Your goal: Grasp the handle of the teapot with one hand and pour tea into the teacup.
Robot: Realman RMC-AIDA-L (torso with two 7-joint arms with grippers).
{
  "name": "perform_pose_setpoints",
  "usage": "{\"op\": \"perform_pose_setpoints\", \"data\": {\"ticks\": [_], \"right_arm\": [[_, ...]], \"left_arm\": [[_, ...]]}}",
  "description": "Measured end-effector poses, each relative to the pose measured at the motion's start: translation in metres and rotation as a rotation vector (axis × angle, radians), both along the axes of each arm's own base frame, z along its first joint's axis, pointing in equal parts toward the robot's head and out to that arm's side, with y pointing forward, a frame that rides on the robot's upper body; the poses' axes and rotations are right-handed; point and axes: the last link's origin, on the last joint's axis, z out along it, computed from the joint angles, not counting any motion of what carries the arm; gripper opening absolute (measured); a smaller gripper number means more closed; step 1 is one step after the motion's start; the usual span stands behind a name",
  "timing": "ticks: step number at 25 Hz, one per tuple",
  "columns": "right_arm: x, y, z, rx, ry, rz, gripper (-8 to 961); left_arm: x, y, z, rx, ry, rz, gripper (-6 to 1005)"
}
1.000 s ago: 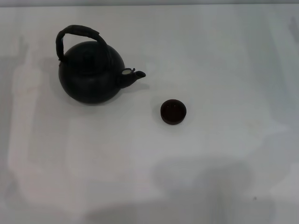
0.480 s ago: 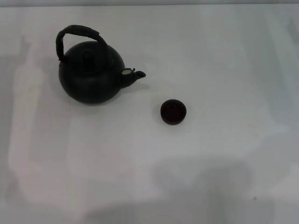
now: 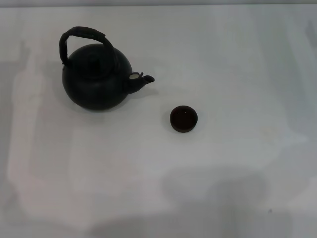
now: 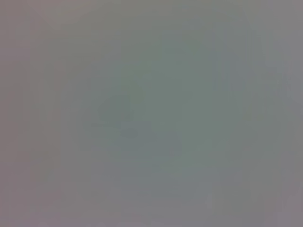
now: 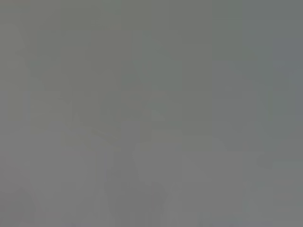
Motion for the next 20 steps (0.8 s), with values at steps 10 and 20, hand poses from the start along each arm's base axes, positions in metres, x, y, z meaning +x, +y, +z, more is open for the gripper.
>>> {"op": "perform_pose_setpoints", "data": {"ticks": [10, 20], "right_arm": [[-0.0009, -0.0014, -0.0004, -0.005, -0.003, 0.015, 856], [0.0024, -0.0048, -0.0031, -0.012, 0.001, 0.003, 856]], "left_arm": [[0.0024, 0.0003, -0.0031, -0.018, 0.033, -0.010, 883], [-0.0028, -0.0063, -0.0042, -0.018, 0.033, 0.008, 883]]}}
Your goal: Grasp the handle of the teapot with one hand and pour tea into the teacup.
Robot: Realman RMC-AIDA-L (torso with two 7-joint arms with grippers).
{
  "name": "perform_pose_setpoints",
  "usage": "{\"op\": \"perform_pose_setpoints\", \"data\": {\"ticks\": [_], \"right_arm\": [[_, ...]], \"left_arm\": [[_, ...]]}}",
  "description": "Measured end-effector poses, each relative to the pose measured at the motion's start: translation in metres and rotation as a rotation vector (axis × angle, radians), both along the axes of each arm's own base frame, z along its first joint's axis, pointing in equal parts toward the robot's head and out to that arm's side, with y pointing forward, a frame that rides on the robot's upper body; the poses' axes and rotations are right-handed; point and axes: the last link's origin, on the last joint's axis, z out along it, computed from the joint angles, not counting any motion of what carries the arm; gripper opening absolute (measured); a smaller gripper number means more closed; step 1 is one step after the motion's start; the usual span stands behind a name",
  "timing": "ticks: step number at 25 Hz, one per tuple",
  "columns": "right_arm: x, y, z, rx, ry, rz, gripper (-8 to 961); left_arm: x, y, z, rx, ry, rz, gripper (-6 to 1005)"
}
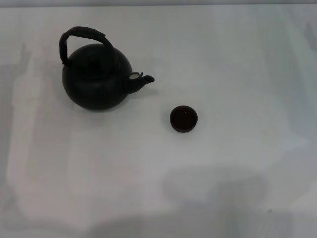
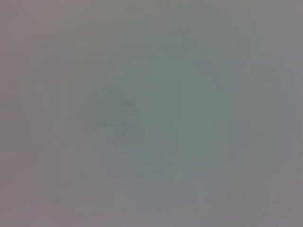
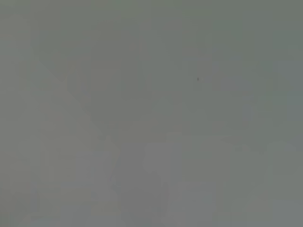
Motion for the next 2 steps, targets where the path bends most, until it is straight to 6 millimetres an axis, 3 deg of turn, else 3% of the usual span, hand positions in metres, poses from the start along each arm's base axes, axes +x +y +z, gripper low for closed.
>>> {"op": "perform_pose_setpoints", "data": {"ticks": [2], "right_arm": [[0.0002, -0.0003, -0.0005, -0.002, 0.000, -0.001, 856]], "left_arm": [[-0.0004, -0.0006, -0.0002, 0.000, -0.001, 0.002, 883]]}}
